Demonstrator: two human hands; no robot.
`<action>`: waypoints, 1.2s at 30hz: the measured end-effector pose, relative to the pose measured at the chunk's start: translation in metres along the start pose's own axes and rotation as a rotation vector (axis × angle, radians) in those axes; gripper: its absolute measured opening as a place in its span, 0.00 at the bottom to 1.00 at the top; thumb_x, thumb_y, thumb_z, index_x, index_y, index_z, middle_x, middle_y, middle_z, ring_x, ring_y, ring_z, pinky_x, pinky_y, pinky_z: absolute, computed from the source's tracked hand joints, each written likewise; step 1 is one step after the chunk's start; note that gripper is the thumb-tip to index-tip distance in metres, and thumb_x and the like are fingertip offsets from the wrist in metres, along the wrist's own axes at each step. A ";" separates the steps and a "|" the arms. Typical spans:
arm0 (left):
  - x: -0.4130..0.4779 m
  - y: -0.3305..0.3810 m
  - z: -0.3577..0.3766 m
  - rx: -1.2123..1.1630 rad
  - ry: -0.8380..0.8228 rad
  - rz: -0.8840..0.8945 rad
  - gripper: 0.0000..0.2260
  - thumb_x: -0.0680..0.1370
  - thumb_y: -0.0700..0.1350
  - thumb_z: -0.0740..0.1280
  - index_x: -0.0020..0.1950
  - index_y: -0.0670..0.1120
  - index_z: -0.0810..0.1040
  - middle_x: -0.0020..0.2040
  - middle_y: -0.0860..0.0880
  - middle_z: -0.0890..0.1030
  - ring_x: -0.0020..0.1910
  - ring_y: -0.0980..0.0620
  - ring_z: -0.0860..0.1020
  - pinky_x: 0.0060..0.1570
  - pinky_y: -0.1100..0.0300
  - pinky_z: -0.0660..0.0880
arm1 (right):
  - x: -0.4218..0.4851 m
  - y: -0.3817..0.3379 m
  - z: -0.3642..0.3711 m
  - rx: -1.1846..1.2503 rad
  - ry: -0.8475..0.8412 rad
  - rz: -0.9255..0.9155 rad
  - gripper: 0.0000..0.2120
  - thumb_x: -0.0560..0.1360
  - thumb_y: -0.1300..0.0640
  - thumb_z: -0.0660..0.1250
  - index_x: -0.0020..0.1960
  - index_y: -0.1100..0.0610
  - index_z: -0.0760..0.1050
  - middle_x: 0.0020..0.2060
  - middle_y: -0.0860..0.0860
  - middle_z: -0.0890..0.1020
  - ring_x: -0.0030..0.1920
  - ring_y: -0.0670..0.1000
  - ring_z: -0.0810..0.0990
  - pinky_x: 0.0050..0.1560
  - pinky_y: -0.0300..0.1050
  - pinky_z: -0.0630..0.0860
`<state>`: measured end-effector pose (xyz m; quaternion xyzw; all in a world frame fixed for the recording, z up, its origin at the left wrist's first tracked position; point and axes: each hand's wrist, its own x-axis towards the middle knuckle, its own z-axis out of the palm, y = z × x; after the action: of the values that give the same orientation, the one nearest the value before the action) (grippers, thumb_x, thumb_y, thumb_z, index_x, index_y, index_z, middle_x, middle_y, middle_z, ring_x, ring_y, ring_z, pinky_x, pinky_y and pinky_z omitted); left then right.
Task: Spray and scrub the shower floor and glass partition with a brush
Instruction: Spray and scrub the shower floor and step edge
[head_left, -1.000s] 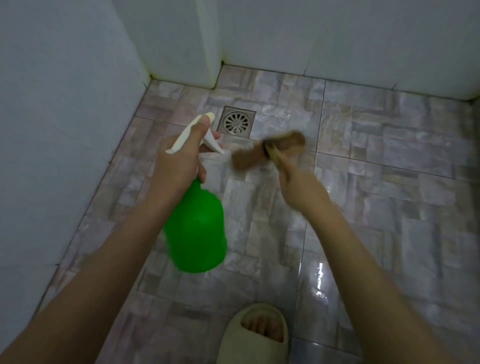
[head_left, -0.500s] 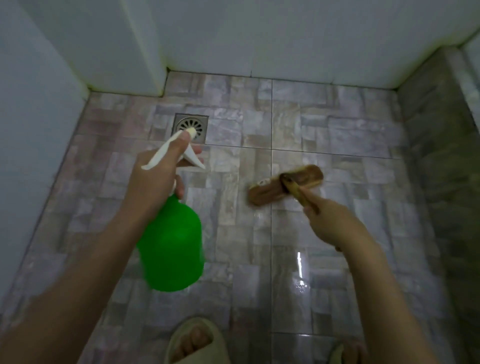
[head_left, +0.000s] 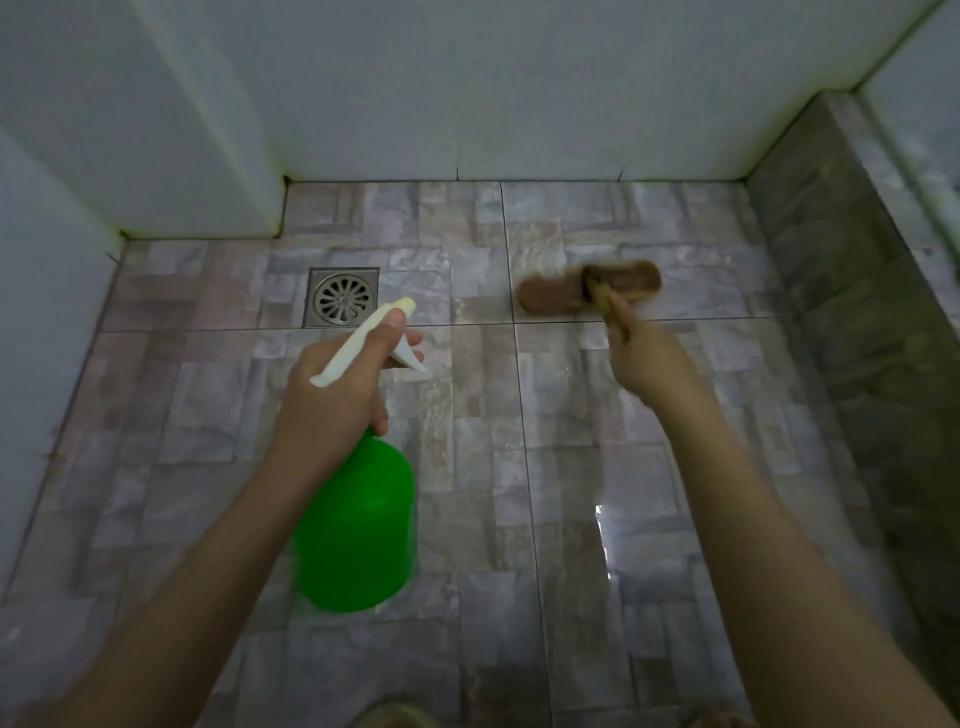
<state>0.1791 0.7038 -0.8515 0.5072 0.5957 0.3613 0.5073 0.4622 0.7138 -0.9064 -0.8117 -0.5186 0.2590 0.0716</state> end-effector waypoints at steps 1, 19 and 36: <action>0.000 0.000 0.000 0.002 0.006 0.007 0.10 0.74 0.66 0.63 0.40 0.72 0.84 0.47 0.57 0.88 0.41 0.28 0.81 0.31 0.59 0.72 | 0.017 -0.010 -0.003 0.002 -0.011 -0.034 0.23 0.83 0.53 0.49 0.76 0.38 0.54 0.55 0.62 0.79 0.40 0.58 0.75 0.40 0.48 0.70; -0.002 -0.012 -0.050 -0.026 0.148 0.008 0.12 0.72 0.70 0.61 0.43 0.72 0.83 0.49 0.55 0.88 0.51 0.27 0.82 0.34 0.57 0.72 | -0.045 -0.066 0.053 -0.018 -0.160 -0.189 0.28 0.83 0.55 0.50 0.74 0.31 0.44 0.35 0.55 0.77 0.29 0.49 0.70 0.32 0.45 0.68; -0.031 -0.036 -0.105 -0.018 0.268 -0.067 0.11 0.72 0.70 0.61 0.47 0.75 0.82 0.52 0.57 0.87 0.53 0.27 0.81 0.30 0.60 0.71 | 0.005 -0.171 0.113 -0.058 -0.145 -0.428 0.29 0.82 0.59 0.51 0.77 0.39 0.46 0.47 0.58 0.78 0.33 0.52 0.73 0.37 0.47 0.75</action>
<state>0.0682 0.6745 -0.8542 0.4298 0.6715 0.4139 0.4394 0.2701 0.7785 -0.9391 -0.6643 -0.6900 0.2803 0.0641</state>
